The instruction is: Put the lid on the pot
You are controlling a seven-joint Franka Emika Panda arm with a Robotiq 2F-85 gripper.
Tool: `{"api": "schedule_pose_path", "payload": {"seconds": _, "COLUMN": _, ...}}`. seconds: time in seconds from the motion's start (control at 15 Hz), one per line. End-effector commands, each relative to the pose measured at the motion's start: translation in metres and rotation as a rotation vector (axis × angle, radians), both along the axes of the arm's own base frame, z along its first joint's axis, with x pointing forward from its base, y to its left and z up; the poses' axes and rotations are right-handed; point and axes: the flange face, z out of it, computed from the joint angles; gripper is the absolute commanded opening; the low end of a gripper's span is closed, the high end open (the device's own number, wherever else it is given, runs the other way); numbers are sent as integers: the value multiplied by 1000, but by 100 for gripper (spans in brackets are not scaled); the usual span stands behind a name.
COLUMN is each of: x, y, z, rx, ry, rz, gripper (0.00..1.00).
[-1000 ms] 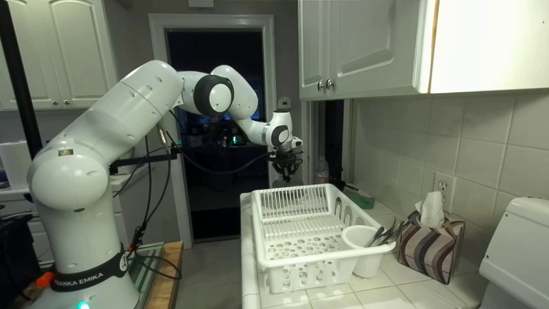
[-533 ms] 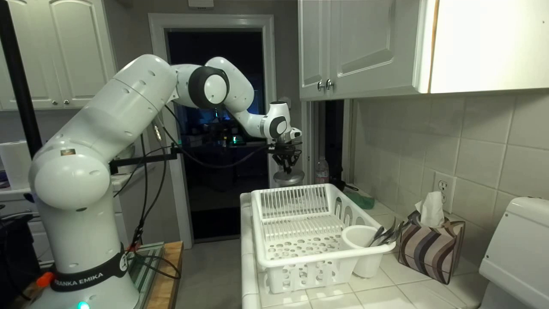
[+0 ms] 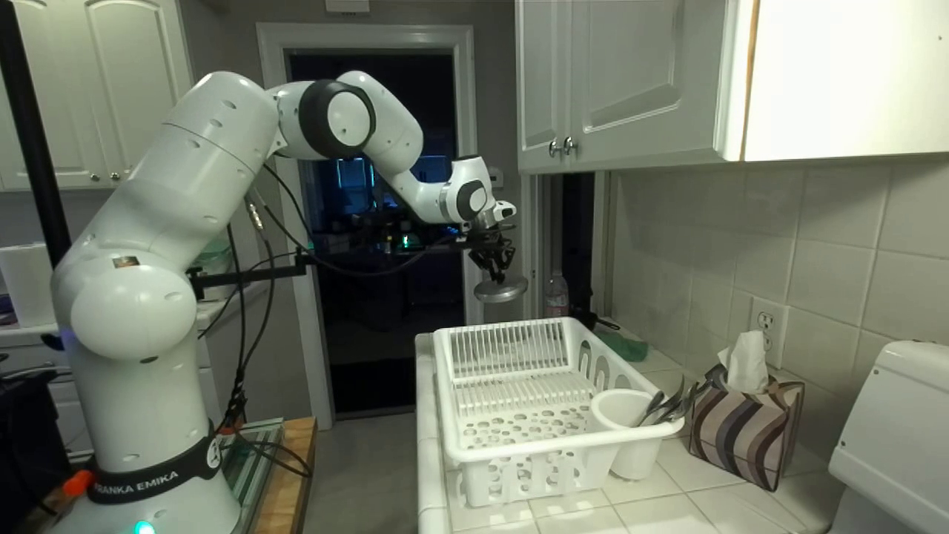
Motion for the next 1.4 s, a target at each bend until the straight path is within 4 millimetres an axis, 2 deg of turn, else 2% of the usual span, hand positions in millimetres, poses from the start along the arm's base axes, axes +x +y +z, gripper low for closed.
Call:
{"api": "schedule_pose_path", "payload": {"seconds": 0.0, "x": -27, "y": -15, "z": 28, "rx": -18, "ry": -44, "rz": -73, "gripper": 6}}
{"api": "schedule_pose_path", "payload": {"seconds": 0.33, "x": -45, "y": -35, "z": 46, "rx": -36, "ry": -61, "rz": -169, "gripper": 6}}
{"api": "schedule_pose_path", "payload": {"seconds": 1.07, "x": -69, "y": -89, "z": 60, "rx": -50, "ry": -97, "rz": -367, "gripper": 6}}
{"api": "schedule_pose_path", "payload": {"seconds": 1.33, "x": -78, "y": -115, "z": 63, "rx": -40, "ry": -94, "rz": -449, "gripper": 6}}
